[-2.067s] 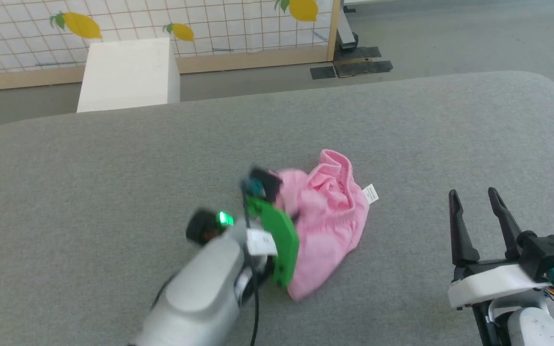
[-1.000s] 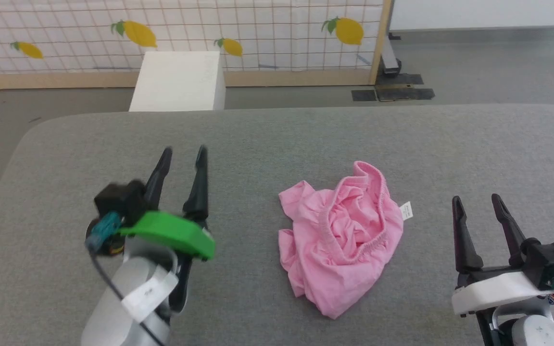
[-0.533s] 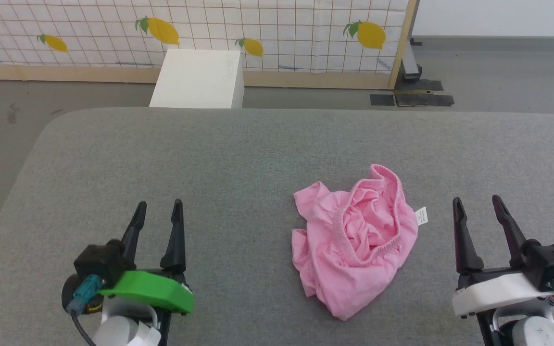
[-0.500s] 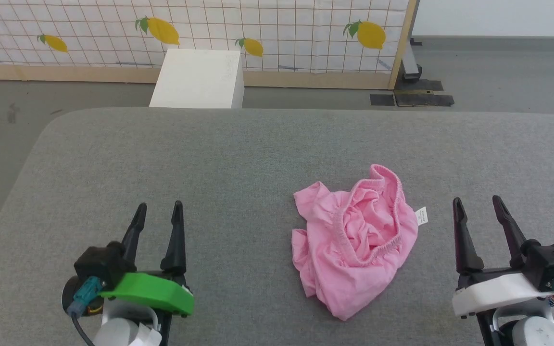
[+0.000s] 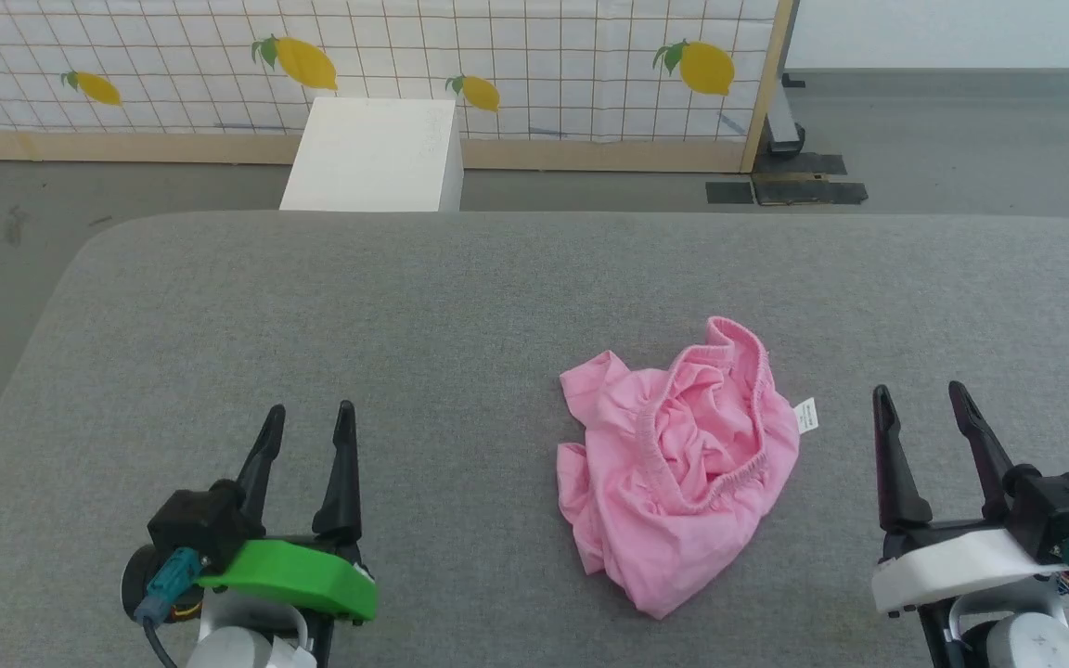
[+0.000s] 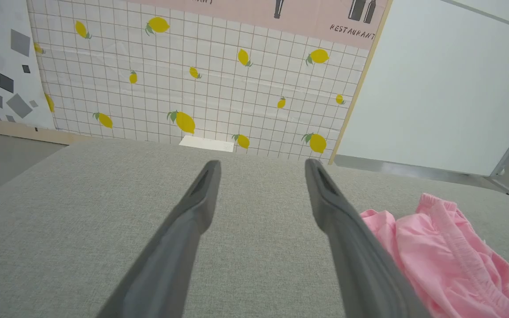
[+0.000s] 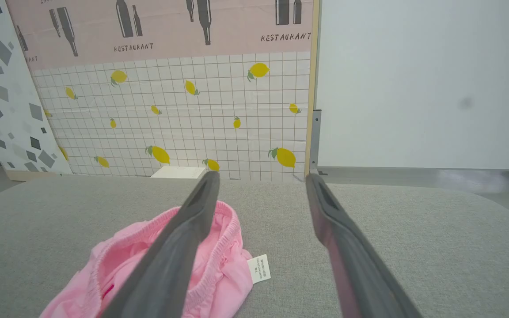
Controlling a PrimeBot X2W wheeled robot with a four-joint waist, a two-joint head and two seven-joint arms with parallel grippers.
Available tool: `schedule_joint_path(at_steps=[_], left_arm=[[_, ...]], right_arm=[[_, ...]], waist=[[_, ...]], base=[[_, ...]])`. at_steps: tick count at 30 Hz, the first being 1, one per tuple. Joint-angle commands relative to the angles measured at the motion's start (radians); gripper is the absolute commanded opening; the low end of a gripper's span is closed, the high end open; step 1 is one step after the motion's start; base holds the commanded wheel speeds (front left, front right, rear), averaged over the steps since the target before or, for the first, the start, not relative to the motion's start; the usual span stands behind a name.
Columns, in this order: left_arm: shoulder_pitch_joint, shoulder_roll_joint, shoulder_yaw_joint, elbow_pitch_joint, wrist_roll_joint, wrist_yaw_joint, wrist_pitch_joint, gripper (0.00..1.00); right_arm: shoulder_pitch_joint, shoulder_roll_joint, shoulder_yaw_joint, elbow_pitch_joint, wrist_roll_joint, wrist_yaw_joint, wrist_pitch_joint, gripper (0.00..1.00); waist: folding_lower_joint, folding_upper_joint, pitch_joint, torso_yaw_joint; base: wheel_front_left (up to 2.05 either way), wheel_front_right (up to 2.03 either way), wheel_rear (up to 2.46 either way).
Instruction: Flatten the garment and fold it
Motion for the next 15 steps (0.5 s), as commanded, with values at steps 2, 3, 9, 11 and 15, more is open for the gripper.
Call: schedule_joint_path(at_steps=[2,3,9,11,15], left_arm=[[0.012,-0.007,0.005,0.001,0.014,-0.008,-0.004,1.0],[0.012,-0.008,0.006,0.002,0.015,-0.008,-0.004,1.0],[0.02,-0.012,0.017,0.005,0.02,-0.012,-0.004,1.0],[0.022,-0.012,0.019,0.006,0.023,-0.012,-0.004,1.0],[0.023,-0.014,0.024,0.011,0.025,-0.013,-0.004,1.0]], right_arm=[[0.011,0.0,0.001,0.004,0.005,-0.002,-0.005,1.0],[0.011,0.0,0.001,0.004,0.005,-0.002,-0.005,1.0],[0.012,0.0,0.004,0.005,0.006,-0.002,-0.005,1.0],[0.012,0.0,0.004,0.006,0.007,-0.002,-0.005,1.0],[0.012,0.0,0.005,0.011,0.008,-0.002,-0.005,1.0]], waist=[[0.0,0.0,-0.001,-0.001],[0.0,0.0,-0.001,-0.002],[0.0,0.0,-0.008,-0.009],[0.0,0.0,-0.009,-0.011],[0.0,0.0,-0.013,-0.017]], base=[[0.0,0.0,0.0],[0.0,0.0,0.0],[0.0,0.0,0.0],[0.0,0.0,0.0],[0.0,0.0,0.0]])
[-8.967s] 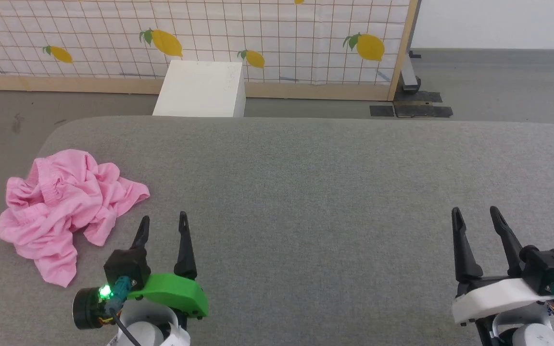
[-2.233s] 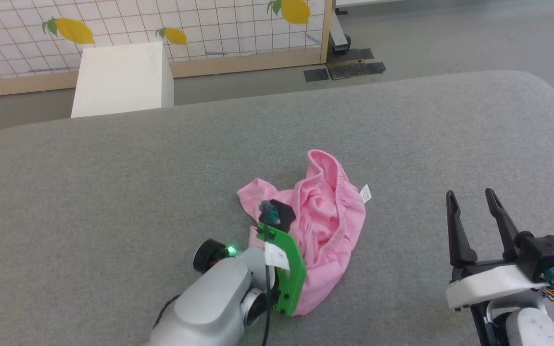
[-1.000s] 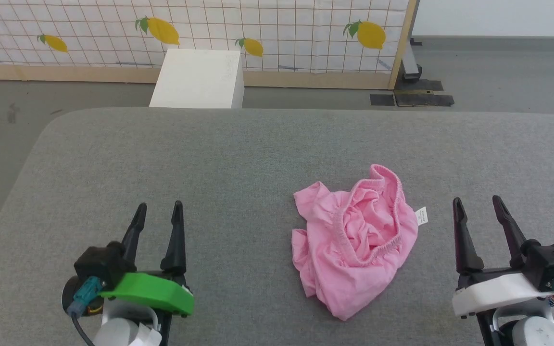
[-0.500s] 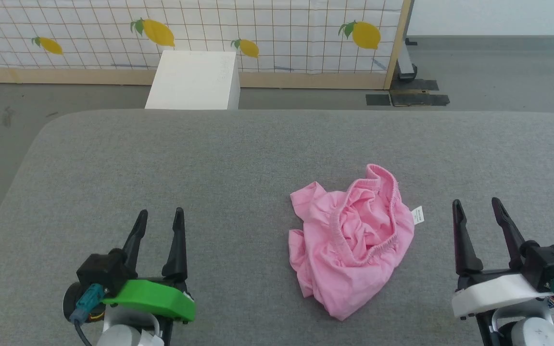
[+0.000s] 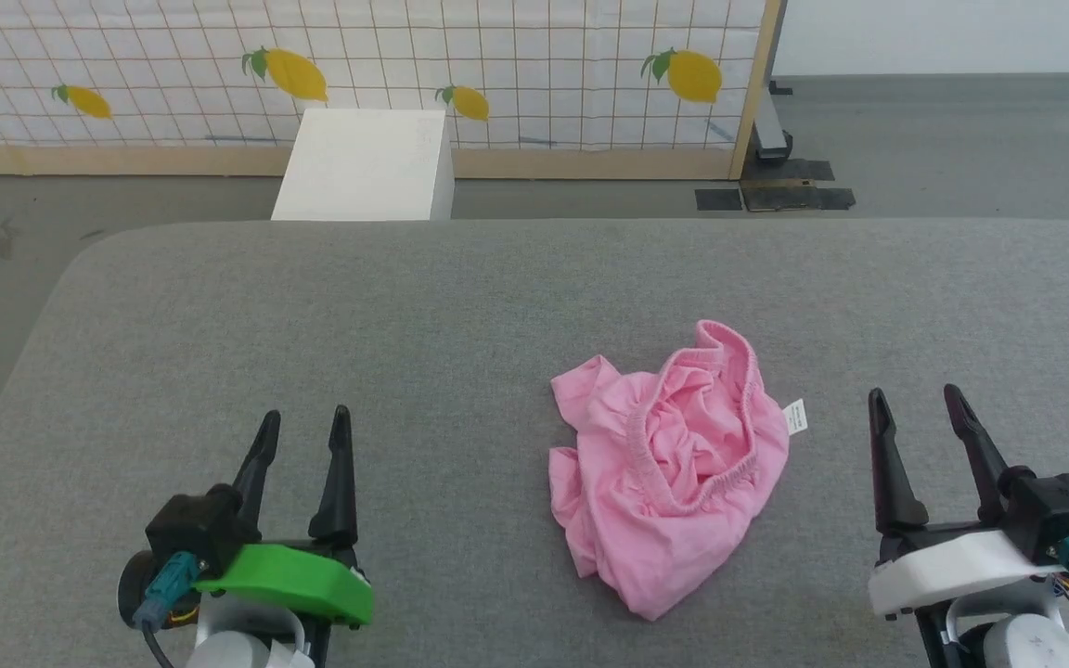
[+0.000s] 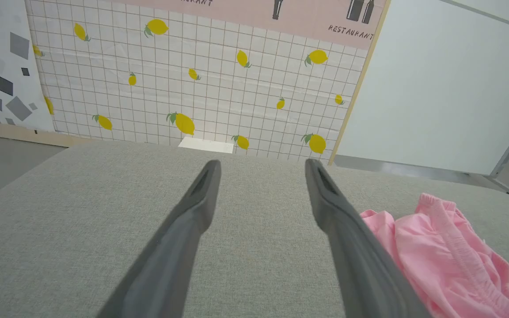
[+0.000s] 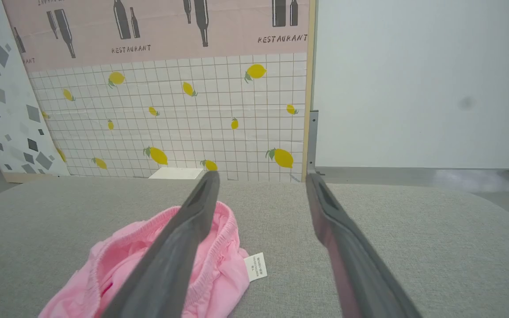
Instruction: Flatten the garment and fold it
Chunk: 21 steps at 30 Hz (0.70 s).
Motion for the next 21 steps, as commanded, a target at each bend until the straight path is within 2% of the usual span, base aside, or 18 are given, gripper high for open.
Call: schedule_joint_path(at_steps=[1,5,9,17,18,21], left_arm=[[0.02,-0.005,0.002,0.007,0.004,-0.006,-0.004,1.0],[0.007,-0.006,-0.02,0.018,-0.001,-0.006,-0.004,1.0],[-0.072,-0.007,-0.125,0.033,-0.03,-0.007,-0.004,1.0],[-0.328,-0.007,-0.492,0.178,-0.144,-0.002,0.007,1.0],[-0.419,-0.007,-0.602,0.247,-0.211,0.019,0.038,1.0],[-0.489,-0.007,-0.697,0.306,-0.273,0.034,0.098,1.0]], right_arm=[[0.012,0.0,0.002,0.004,0.008,-0.002,-0.005,1.0],[0.013,0.0,0.0,0.004,0.01,-0.002,-0.005,1.0],[0.013,0.0,-0.003,0.002,0.01,-0.002,-0.005,1.0],[0.001,0.0,0.012,0.004,0.01,-0.002,-0.005,1.0],[-0.008,0.0,0.026,0.009,0.015,-0.002,-0.005,1.0],[-0.016,0.0,0.032,0.01,0.019,-0.002,-0.005,1.0]], waist=[[0.0,0.0,-0.002,-0.004],[0.0,0.0,-0.002,-0.008],[0.0,0.0,0.005,-0.007],[0.0,0.0,0.042,-0.038],[0.0,0.0,0.057,-0.072],[0.0,0.0,0.073,-0.111]], base=[[0.0,0.0,0.0],[0.0,0.0,0.0],[0.0,0.0,0.0],[0.0,0.0,0.0],[0.0,0.0,0.0],[0.0,0.0,0.0]])
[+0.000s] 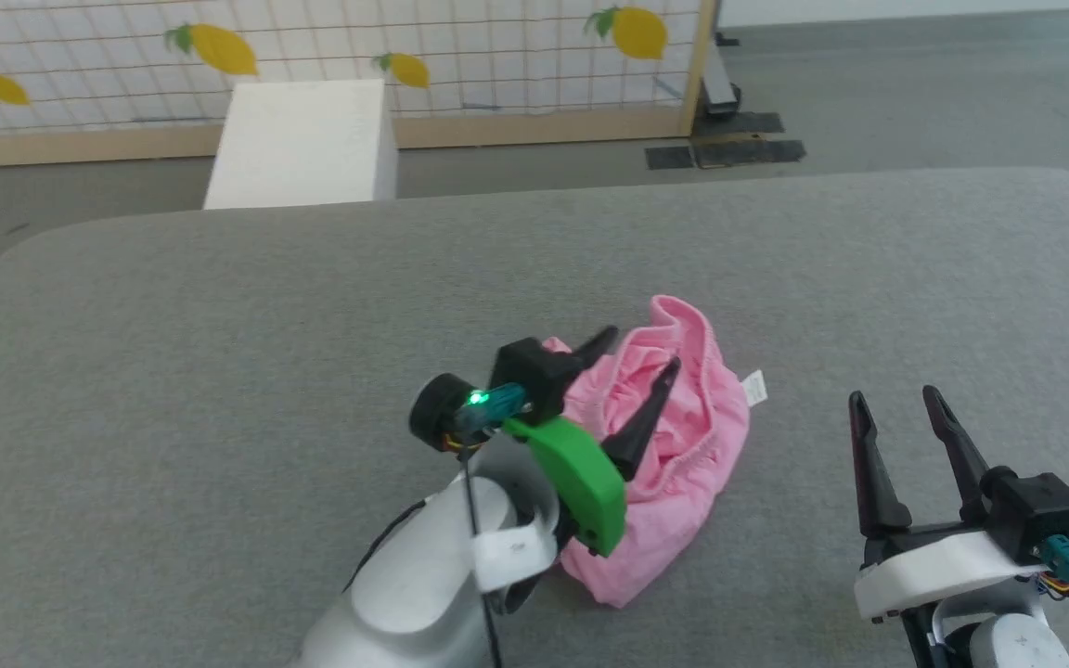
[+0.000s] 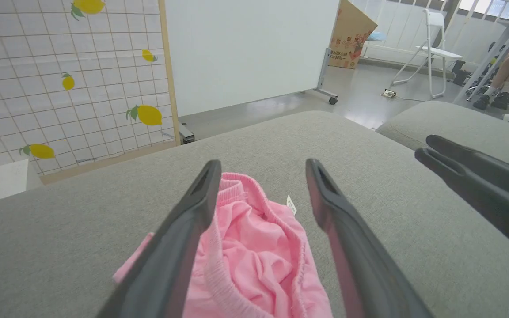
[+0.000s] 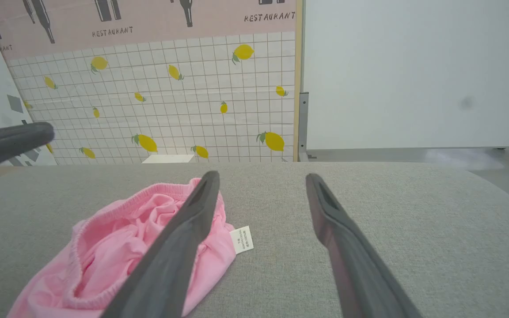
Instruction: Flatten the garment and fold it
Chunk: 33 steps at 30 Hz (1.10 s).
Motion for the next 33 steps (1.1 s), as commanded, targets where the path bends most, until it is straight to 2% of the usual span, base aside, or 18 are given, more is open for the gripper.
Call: schedule_joint_path(at_steps=[1,4,13,14,17,18,19,20,23,25,29,33], left_arm=[[-0.037,-0.001,-0.037,0.027,-0.03,0.008,0.034,1.0],[-0.081,-0.001,-0.114,0.082,-0.086,0.021,0.119,1.0],[-0.191,-0.001,-0.254,0.217,-0.208,0.109,0.409,1.0],[-0.214,-0.001,-0.287,0.247,-0.235,0.12,0.493,1.0],[-0.225,-0.001,-0.314,0.259,-0.263,0.104,0.557,1.0],[-0.231,-0.001,-0.324,0.262,-0.27,0.098,0.576,0.67],[-0.236,-0.001,-0.331,0.263,-0.273,0.094,0.586,0.4],[-0.243,-0.001,-0.338,0.264,-0.275,0.09,0.591,0.01],[-0.261,-0.001,-0.345,0.258,-0.273,0.08,0.559,0.0],[-0.278,-0.001,-0.338,0.243,-0.271,0.074,0.497,0.0],[-0.332,-0.001,-0.324,0.201,-0.255,0.066,0.34,0.0],[-0.405,-0.001,-0.298,0.138,-0.249,0.076,0.176,0.0]], right_arm=[[-0.017,0.0,0.0,0.002,0.009,-0.002,-0.005,1.0],[-0.022,0.0,-0.003,0.005,0.011,-0.002,-0.005,1.0],[-0.026,0.0,-0.006,0.002,0.023,-0.002,-0.005,1.0],[-0.03,0.0,-0.005,0.001,0.03,-0.002,-0.005,1.0],[-0.029,0.0,-0.007,0.0,0.034,-0.002,-0.005,1.0],[-0.028,0.0,-0.008,-0.001,0.036,-0.002,-0.005,1.0],[-0.028,0.0,-0.009,-0.002,0.037,-0.002,-0.005,1.0],[-0.028,0.0,-0.011,-0.003,0.038,-0.002,-0.005,1.0],[-0.029,0.0,-0.015,-0.005,0.042,-0.002,-0.005,1.0],[-0.032,0.0,-0.017,-0.004,0.044,-0.002,-0.005,1.0],[-0.038,0.0,-0.018,0.0,0.046,-0.002,-0.005,1.0],[-0.036,0.0,-0.018,0.004,0.045,-0.002,-0.005,1.0]], waist=[[0.0,0.0,0.028,-0.051],[0.0,0.0,0.04,-0.086],[0.0,0.0,0.064,-0.169],[0.0,0.0,0.071,-0.186],[0.0,0.0,0.077,-0.192],[0.0,0.0,0.079,-0.193],[0.0,0.0,0.08,-0.193],[0.0,0.0,0.082,-0.192],[0.0,0.0,0.086,-0.188],[0.0,0.0,0.088,-0.183],[0.0,0.0,0.084,-0.169],[0.0,0.0,0.072,-0.153]], base=[[0.0,0.0,0.0],[0.0,0.0,0.0],[0.0,0.0,0.0],[0.0,0.0,0.0],[0.0,0.0,0.0],[0.0,0.0,0.0],[0.0,0.0,0.0],[0.0,0.0,0.0],[0.0,0.0,0.0],[0.0,0.0,0.0],[0.0,0.0,0.0],[0.0,0.0,0.0]])
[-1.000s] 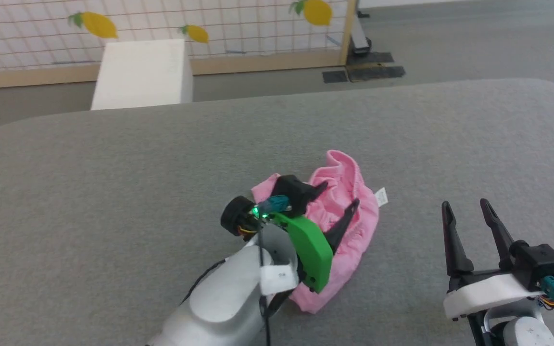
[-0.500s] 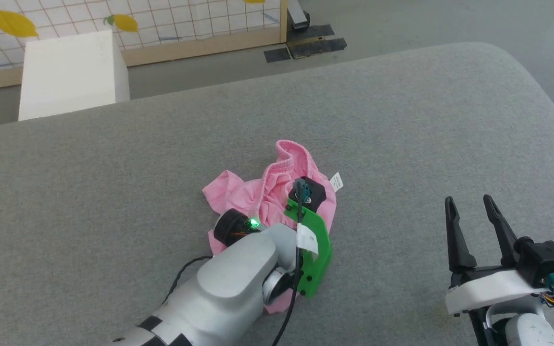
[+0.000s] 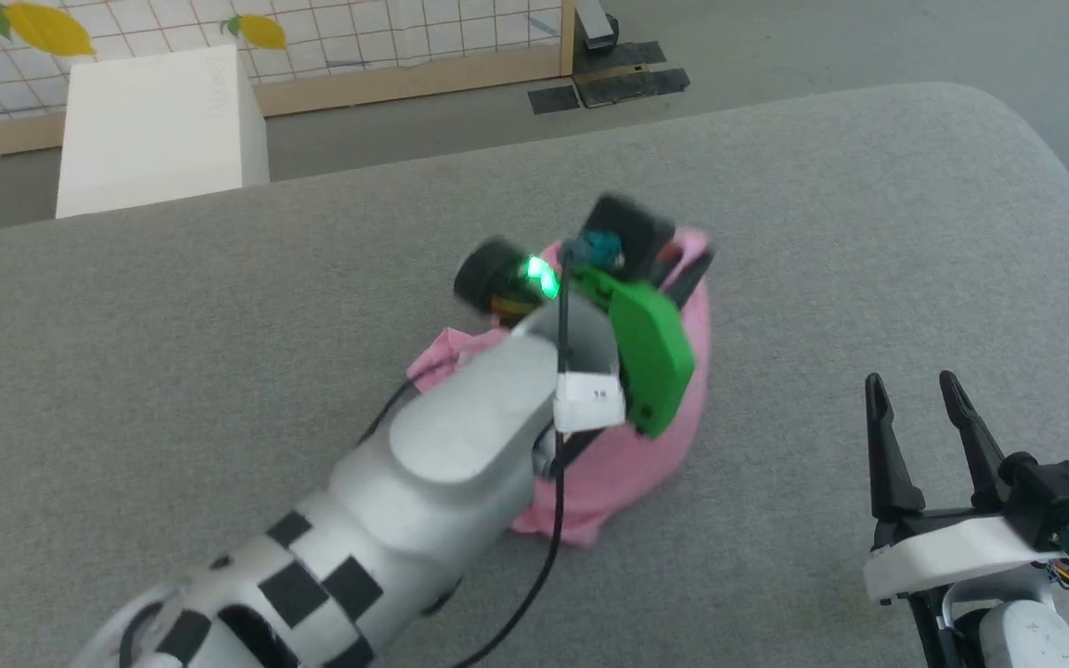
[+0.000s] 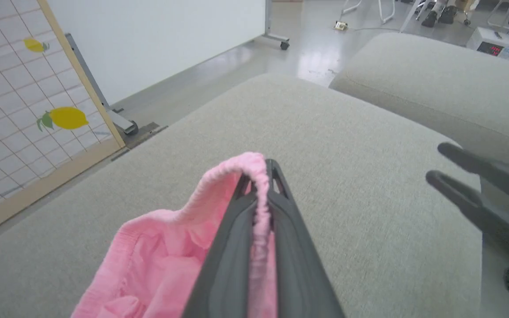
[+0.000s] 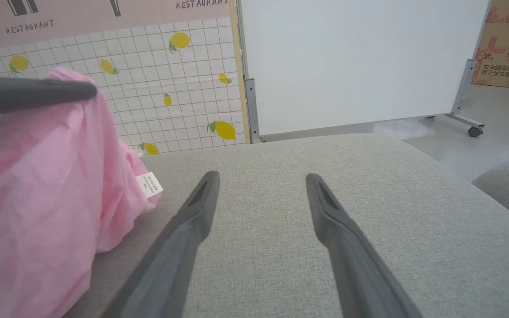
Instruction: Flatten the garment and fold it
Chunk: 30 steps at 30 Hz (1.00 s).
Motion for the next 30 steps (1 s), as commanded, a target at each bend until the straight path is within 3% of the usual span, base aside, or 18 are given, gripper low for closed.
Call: schedule_joint_path(at_steps=[1,6,12,23,30], left_arm=[[-0.043,0.001,0.013,-0.023,0.005,0.005,-0.046,0.0],[-0.126,0.001,0.068,-0.108,-0.028,0.033,-0.209,0.0],[-0.128,0.012,0.155,-0.134,-0.058,0.095,-0.266,0.0],[0.24,0.205,0.223,0.009,-0.187,0.221,-0.2,0.0],[0.415,0.29,0.282,0.026,-0.263,0.256,-0.21,0.0]], right_arm=[[-0.01,0.0,0.0,0.002,0.004,-0.002,-0.005,1.0],[-0.004,0.0,-0.003,0.004,-0.001,-0.002,-0.005,1.0],[0.006,0.0,-0.006,0.001,-0.005,-0.002,-0.005,1.0],[0.01,0.0,-0.011,-0.008,-0.011,-0.002,-0.005,1.0],[0.008,0.0,-0.008,-0.008,-0.018,-0.002,-0.005,1.0]], waist=[[0.0,-0.0001,-0.011,0.012],[0.0,-0.0001,-0.028,0.035],[0.0,-0.0001,-0.043,0.069],[0.0,-0.0001,-0.033,0.13],[0.0,-0.0001,-0.031,0.16]], base=[[0.0,0.0,0.0],[0.0,0.0,0.0],[0.0,0.0,0.0],[0.0,0.0,0.0],[0.0,0.0,0.0]])
